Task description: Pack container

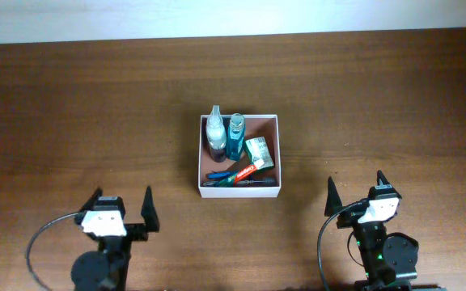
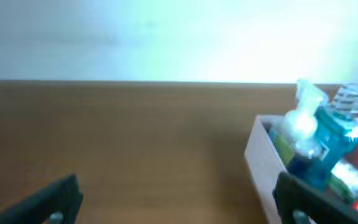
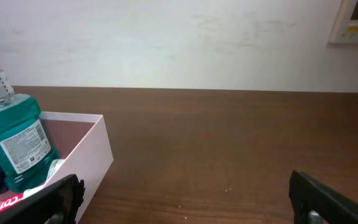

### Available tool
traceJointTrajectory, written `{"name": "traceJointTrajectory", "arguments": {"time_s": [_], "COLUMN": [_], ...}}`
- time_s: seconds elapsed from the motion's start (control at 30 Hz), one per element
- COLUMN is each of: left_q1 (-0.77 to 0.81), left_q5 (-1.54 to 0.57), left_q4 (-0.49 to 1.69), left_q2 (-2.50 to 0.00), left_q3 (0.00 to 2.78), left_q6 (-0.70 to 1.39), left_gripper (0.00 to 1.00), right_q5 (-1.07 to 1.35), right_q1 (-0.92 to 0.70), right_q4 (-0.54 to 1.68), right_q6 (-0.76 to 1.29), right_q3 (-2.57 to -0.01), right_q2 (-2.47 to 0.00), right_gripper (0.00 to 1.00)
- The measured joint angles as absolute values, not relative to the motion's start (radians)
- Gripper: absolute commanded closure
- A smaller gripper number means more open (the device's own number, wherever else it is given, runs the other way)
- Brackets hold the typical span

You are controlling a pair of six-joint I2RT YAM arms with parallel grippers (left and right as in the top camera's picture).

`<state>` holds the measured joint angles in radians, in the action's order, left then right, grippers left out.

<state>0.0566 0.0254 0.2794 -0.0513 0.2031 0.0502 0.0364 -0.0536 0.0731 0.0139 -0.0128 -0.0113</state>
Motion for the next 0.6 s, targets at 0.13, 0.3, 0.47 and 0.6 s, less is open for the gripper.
{"name": "traceJointTrajectory", "arguments": {"time_s": [0.13,0.3,0.47,0.6], "left_q1": [0.075,0.075,0.075,0.075], "left_q5": [0.026,0.026,0.026,0.026], "left_q4": [-0.04,-0.035,0.075,0.076], "left_q2": [-0.015,-0.015,-0.014,-0.013], "left_q3": [0.038,0.012,0.011,0.011], "left_q6": [0.048,-0.004,-0.023,-0.027], "left_gripper": [0.01,0.01,0.01,0.01], "right_q5": [0.036,0.036,0.036,0.036], "right_q1": [-0.054,-0.054,-0.053,-0.054], "right_q4": [0.073,0.073,0.073,0.073], "right_q6": [0.014,0.014,0.014,0.014], "right_q3": [-0.013,-0.013,-0.013,-0.013], "right_q2": [-0.011,-0.011,-0.011,-0.011], "right_gripper": [0.01,0.01,0.01,0.01]}}
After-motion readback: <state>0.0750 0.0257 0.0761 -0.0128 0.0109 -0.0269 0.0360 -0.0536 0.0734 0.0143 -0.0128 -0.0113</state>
